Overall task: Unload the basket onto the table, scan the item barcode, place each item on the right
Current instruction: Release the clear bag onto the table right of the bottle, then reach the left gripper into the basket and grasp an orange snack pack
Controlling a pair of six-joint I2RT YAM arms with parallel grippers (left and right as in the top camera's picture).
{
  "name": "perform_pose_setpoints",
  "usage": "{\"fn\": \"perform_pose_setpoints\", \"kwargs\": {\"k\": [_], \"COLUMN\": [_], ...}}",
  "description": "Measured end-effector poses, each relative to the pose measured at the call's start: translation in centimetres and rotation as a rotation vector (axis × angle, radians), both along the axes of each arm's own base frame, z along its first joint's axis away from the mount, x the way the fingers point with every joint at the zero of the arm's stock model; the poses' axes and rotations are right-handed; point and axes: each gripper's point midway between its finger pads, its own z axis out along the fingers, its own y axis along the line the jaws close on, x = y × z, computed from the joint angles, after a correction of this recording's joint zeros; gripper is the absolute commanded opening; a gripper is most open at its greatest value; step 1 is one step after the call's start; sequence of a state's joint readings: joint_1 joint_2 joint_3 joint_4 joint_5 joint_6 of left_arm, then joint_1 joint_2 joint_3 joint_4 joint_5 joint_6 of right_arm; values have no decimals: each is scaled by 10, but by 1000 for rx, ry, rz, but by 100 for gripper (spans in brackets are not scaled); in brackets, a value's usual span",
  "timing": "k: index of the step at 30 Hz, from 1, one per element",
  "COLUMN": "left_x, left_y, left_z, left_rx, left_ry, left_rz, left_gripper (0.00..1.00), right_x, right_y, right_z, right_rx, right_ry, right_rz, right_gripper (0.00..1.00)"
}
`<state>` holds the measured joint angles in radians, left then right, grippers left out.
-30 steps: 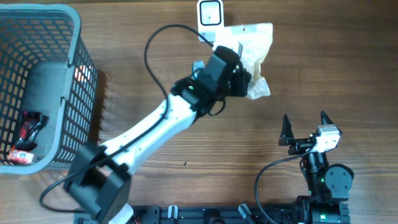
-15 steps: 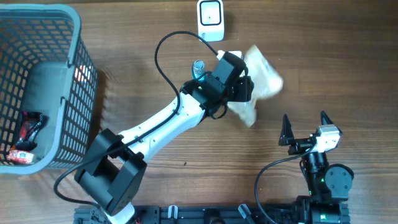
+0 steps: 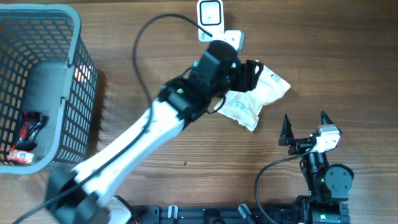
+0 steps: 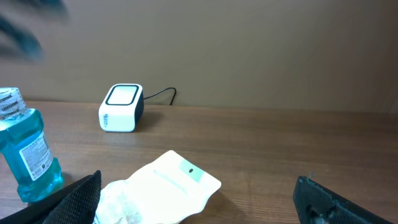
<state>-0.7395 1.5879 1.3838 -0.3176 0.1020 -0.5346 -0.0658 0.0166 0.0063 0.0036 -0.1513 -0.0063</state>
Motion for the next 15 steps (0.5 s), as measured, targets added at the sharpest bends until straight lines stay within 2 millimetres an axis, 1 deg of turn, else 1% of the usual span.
{"fn": "perform_pose_setpoints", "kwargs": {"k": [2,3,4,7,8,9,10,11,13,14,15], "left_x": [-12,-14,-16,-12,-9,-6,-5,-5,-9,-15,-21], "left_y": [21,34,44,94,115,140,156,180,227,262,283], "left_z": [33,45,50,61,65,72,78,85,102,113,121], "left_rx": [-4,-1,7,46,54,55,52,53,44,39,35], "left_ry": [-45,-61,-65,-64,-63,-73,-81,-89,-118,-139,-158], "left_rz": [15,34,54,161,208,269,308,362,481,575,636], "left_gripper": [66,66,65,64,64,64,66,68,69,69,69], "right_x": [0,0,0,0,0,0,0,0,0,0,0], "right_y": [0,0,0,0,0,0,0,0,0,0,0], "right_z": [0,0,0,0,0,0,0,0,0,0,0], "right_rx": [0,0,0,0,0,0,0,0,0,0,0], "right_ry": [0,0,0,0,0,0,0,0,0,0,0], "right_rz": [0,0,0,0,0,0,0,0,0,0,0], "right_gripper": [100,100,100,100,100,100,100,100,100,100,100]}}
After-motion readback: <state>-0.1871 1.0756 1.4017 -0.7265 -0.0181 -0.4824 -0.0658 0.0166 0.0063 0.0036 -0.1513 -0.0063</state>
